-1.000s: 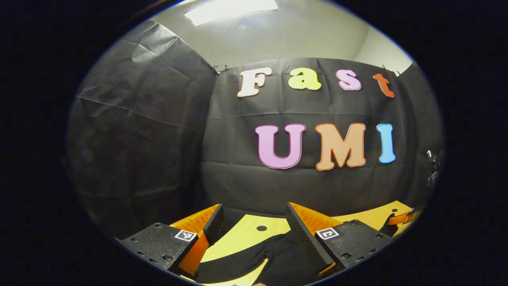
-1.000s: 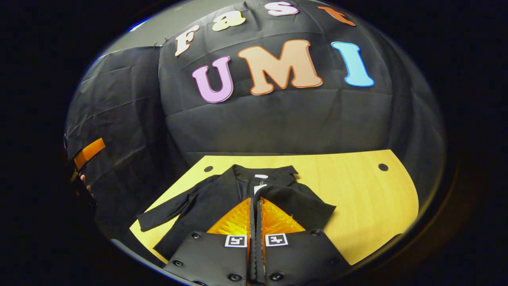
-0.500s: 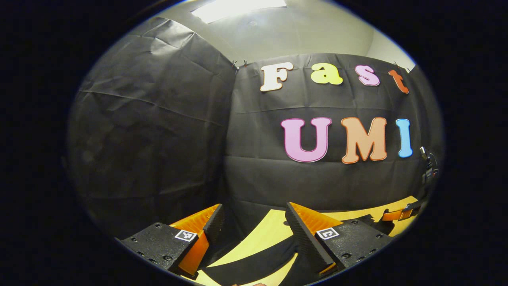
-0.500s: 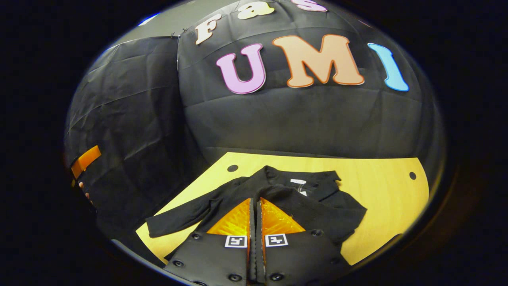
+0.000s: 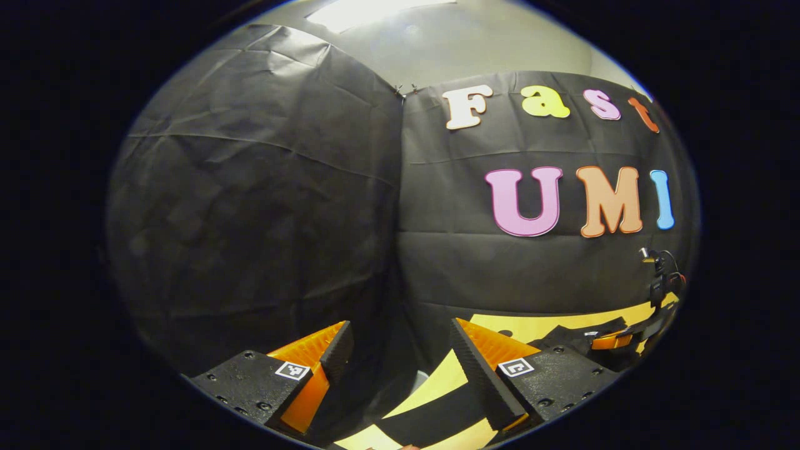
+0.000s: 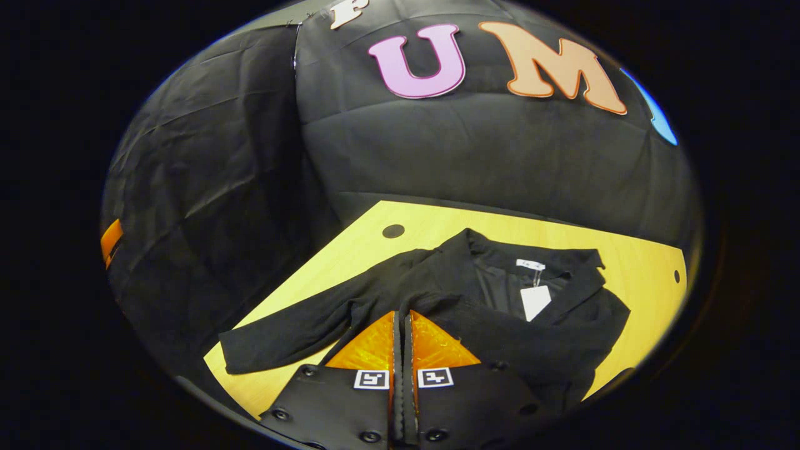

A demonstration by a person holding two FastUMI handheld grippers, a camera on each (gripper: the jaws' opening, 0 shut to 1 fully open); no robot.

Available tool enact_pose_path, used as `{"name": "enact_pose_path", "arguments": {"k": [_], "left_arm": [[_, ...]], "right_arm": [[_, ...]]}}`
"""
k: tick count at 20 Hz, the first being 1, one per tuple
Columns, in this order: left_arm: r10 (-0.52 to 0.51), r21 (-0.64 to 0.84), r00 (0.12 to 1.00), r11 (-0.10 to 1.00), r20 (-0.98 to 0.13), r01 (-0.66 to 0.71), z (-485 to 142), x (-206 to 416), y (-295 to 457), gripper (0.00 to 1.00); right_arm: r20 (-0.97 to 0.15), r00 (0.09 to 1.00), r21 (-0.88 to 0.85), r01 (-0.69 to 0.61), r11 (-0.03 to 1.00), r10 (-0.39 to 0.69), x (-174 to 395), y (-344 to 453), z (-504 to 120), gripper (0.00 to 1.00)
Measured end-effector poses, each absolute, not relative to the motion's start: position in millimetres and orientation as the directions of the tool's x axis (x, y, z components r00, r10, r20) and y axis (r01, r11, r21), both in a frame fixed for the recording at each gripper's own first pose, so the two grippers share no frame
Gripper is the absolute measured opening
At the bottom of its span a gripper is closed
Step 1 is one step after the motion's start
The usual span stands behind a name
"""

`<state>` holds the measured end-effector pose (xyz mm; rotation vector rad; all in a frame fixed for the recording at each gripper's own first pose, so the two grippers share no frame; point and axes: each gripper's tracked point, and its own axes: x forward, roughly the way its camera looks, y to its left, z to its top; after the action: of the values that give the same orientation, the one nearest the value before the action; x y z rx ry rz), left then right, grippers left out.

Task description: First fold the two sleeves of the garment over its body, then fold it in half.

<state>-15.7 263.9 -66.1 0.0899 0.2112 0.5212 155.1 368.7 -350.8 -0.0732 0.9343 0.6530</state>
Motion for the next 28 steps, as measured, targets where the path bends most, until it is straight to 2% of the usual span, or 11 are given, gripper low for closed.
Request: {"name": "enact_pose_path", "arguments": {"k": [7,10,11,12,16,19,20,21,22,23,28], "left_arm": [[0.519,0.141,0.83,0.855,-0.205,-0.5,-81.1,-20.3,290.9,0.98],[0.507,0.126,0.833,0.862,-0.222,-0.491,-87.4,-16.5,291.7,0.98],[0.503,0.124,0.835,0.864,-0.222,-0.487,-88.5,-13.5,291.5,0.98],[0.497,0.124,0.839,0.868,-0.222,-0.481,-89.2,-10.0,290.4,0.93],[0.466,0.12,0.849,0.885,-0.248,-0.451,-106.2,5.5,284.8,0.93],[0.396,0.067,0.857,0.915,-0.329,-0.397,-144.7,7.2,274.8,0.99],[0.376,0.046,0.852,0.921,-0.365,-0.387,-161.0,7.1,272.2,0.89],[0.365,0.025,0.841,0.921,-0.399,-0.388,-177.4,5.5,272.8,0.99],[0.354,0.003,0.827,0.92,-0.437,-0.392,-193.1,4.4,272.2,0.94],[0.345,-0.018,0.814,0.916,-0.468,-0.4,-207.0,2.7,270.2,0.99],[0.321,-0.005,0.749,0.918,-0.579,-0.397,-273.9,-8.3,269.8,0.96]], "right_arm": [[-0.774,0.383,0.23,-0.571,0.788,0.503,149.3,402.3,-358.0,0.02],[-0.688,0.486,0.197,-0.589,0.784,0.539,172.1,406.4,-329.9,0.95],[-0.664,0.529,0.161,-0.588,0.792,0.528,181.3,400.2,-319.1,0.99],[-0.649,0.553,0.141,-0.587,0.797,0.523,178.8,395.6,-309.5,0.99],[-0.645,0.583,0.12,-0.561,0.819,0.495,179.9,370.2,-293.7,0.98],[-0.634,0.612,0.112,-0.531,0.84,0.472,181.0,345.5,-288.2,0.98],[-0.633,0.621,0.107,-0.521,0.847,0.462,181.4,337.5,-286.0,0.98],[-0.631,0.631,0.099,-0.512,0.854,0.451,181.0,329.7,-283.1,0.98],[-0.628,0.643,0.089,-0.501,0.861,0.439,181.1,320.4,-279.2,1.0],[-0.624,0.654,0.08,-0.49,0.868,0.427,179.5,311.3,-275.2,0.98],[-0.628,0.684,0.062,-0.433,0.899,0.372,173.0,278.6,-268.3,0.95]]}}
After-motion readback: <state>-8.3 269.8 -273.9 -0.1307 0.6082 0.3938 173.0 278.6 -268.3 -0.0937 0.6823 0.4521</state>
